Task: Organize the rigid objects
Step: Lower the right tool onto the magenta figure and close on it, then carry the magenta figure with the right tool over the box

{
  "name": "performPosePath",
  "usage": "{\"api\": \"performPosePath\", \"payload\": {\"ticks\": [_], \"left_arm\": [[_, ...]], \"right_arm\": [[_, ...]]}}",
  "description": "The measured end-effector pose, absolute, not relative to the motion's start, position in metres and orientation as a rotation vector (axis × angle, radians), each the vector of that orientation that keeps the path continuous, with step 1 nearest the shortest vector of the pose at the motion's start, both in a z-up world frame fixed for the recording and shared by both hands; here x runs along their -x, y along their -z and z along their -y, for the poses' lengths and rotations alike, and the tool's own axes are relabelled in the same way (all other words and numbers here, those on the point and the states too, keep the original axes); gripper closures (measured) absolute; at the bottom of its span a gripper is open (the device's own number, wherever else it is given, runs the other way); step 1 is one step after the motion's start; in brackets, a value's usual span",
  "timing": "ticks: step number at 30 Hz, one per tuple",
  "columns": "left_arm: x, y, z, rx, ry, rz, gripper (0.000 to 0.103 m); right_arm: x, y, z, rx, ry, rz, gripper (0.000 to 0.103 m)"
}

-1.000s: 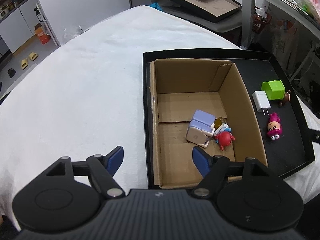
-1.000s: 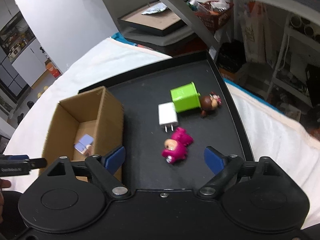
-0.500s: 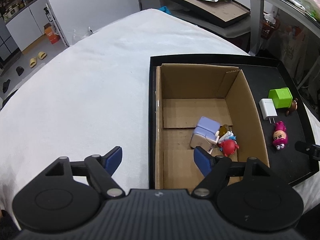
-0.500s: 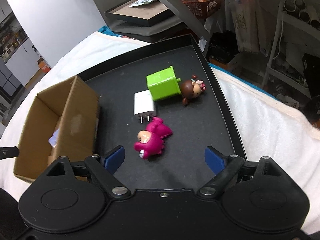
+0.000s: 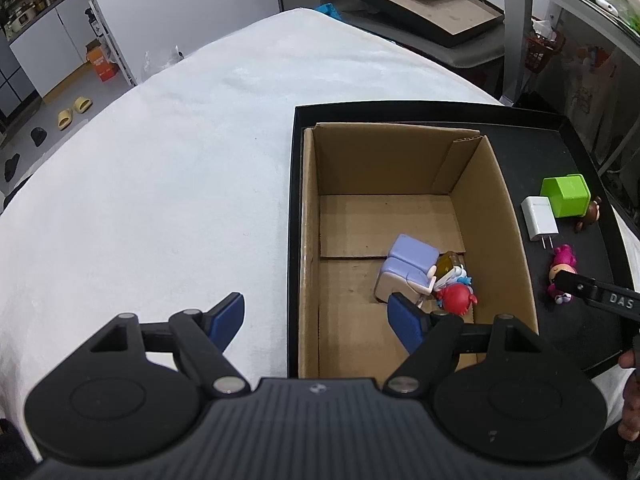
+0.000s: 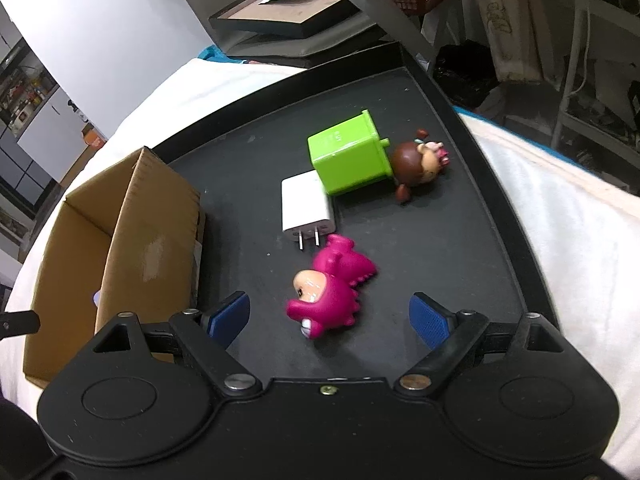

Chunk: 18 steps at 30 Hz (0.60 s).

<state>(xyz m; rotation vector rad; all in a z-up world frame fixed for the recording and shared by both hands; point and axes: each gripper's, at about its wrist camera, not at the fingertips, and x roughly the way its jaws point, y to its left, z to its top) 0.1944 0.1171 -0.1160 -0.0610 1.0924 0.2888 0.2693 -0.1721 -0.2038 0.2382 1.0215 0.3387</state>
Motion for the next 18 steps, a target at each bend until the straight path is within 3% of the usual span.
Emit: {"api": "performPosePath", "payload": {"ticks": [3,5,7,8,18], "left_arm": [[-0.194,0.116,-0.117,0.061,-0.300,-1.086,0.026],[-0.196,0.116,-0.116,0.058,-0.298,-1.088,0.026],[-0.199,0.117,-0.115,0.057,-0.292,-1.094,0.026],[-0.199,0.117,-0.115,0.058,-0.293,-1.095,0.026],[-0.194,0.116,-0.122,0.096,-0.301,-1.092,0.026]], "right_arm": [[-0.274,0.209,0.166,-0.243,-0.340,-1.029,0.018],[-0.277,0.214,0.162,-0.254,-0.351,-1.038,0.027],[-0.279,0.221,0.160,-0.264,-0.351,-1.068,0.053],[-0.279,0.221,0.159,-0.256,-0.340,-1.065,0.058],[-0.275,0.201,0.168,-0.224,-0.320,-1.034,0.059]]}}
